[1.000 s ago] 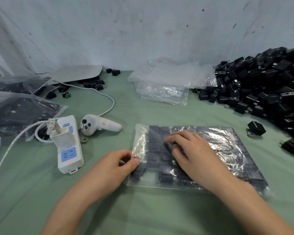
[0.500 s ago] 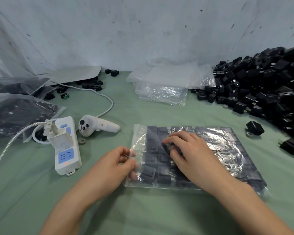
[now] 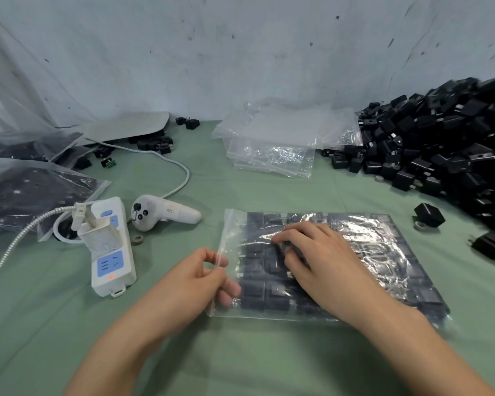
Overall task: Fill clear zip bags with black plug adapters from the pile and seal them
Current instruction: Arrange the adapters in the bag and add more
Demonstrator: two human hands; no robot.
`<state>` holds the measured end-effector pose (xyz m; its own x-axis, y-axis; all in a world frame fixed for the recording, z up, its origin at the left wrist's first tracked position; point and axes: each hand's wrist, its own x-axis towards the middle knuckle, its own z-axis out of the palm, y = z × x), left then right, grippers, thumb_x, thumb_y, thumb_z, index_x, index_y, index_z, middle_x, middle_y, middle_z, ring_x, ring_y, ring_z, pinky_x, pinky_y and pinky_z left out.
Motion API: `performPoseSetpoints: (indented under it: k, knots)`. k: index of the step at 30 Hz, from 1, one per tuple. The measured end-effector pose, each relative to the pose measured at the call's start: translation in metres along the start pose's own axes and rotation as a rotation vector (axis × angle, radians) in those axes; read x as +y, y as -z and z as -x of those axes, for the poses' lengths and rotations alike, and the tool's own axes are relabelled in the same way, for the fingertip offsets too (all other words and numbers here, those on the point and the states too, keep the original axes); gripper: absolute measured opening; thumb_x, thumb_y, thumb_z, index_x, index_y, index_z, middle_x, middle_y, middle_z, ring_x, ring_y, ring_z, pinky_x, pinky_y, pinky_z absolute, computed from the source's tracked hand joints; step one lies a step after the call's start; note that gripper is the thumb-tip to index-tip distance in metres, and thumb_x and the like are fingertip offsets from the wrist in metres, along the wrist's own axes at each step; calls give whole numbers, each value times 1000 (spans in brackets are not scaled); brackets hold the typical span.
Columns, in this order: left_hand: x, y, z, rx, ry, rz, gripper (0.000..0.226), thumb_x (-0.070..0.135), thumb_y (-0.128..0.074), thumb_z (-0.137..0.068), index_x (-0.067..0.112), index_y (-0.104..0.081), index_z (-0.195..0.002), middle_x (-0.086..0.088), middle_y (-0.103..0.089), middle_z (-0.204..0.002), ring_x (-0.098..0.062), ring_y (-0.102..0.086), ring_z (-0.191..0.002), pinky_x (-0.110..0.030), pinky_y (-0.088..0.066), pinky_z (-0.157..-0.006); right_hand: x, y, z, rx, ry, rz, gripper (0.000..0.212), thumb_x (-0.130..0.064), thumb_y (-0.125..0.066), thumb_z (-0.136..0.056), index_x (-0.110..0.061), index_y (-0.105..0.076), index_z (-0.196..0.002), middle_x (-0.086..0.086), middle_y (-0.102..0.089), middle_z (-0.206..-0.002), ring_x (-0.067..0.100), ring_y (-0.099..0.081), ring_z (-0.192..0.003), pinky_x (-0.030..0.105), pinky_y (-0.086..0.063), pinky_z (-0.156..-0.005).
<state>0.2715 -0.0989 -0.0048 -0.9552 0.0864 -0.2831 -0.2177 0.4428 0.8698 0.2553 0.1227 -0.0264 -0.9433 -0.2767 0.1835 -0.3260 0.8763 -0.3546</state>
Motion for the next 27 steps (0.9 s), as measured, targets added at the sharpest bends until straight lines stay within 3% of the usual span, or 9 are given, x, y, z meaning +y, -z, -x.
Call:
performPoseSetpoints:
  k: [5, 11, 15, 19, 22, 24, 27]
  knots:
    - [-1, 0, -3, 11, -14, 29, 12, 22, -48, -103, 13, -55, -108, -4, -77, -80, -9, -63, -59, -18, -44, -50, 0, 2, 0, -8, 0, -7, 36, -35, -33, -103, -39, -51, -134, -20, -47, -135, 8, -39, -126, 31, -29, -113]
    - [-7, 5, -10, 133, -14, 67, 29, 21, -59, -98, 27, -49, -124, 4, -70, -68, -9, -63, -54, -22, -46, -52, 0, 6, 0, 10, 1, -54, 37, -32, -36, -104, -37, -52, -136, -20, -48, -137, 7, -37, -131, 31, -30, -114]
    - [-8, 9, -12, 198, -27, 48, 35, 21, -67, -93, 29, -55, -124, 11, -62, -58, -7, -59, -52, -25, -47, -56, 3, 13, -3, 55, -31, -82, 41, -34, -35, -101, -36, -53, -138, -19, -49, -141, 7, -36, -134, 32, -27, -117]
    - [-9, 8, -11, 209, -31, 33, 32, 22, -65, -94, 30, -56, -123, 11, -61, -58, -6, -58, -52, -28, -47, -58, 15, 19, -4, 71, -138, -2, 48, -39, -32, -102, -36, -40, -149, -8, -32, -160, 17, -18, -151, 40, -13, -125]
    - [-9, 6, -12, 245, -25, -11, 29, 24, -61, -96, 31, -56, -123, 6, -60, -66, -7, -57, -50, -32, -48, -62, 24, 20, -4, 37, -232, 59, 56, -52, -23, -101, -39, -24, -156, -3, -11, -168, 22, 1, -155, 45, 1, -125]
    - [-7, 3, -11, 359, -69, -134, 25, 25, -57, -96, 32, -57, -121, 5, -61, -76, -9, -57, -56, -32, -47, -65, 27, 18, -3, -22, -272, 77, 61, -59, -17, -99, -40, -19, -157, -2, -5, -168, 23, 4, -155, 46, 4, -124]
    - [3, -9, -7, 554, -332, -291, 20, 26, -52, -96, 34, -58, -114, 11, -59, -100, 4, -57, -84, -23, -43, -72, 27, 12, -3, -102, -289, 114, 62, -63, -15, -99, -40, -15, -157, -1, -6, -169, 25, 0, -155, 48, 4, -124]
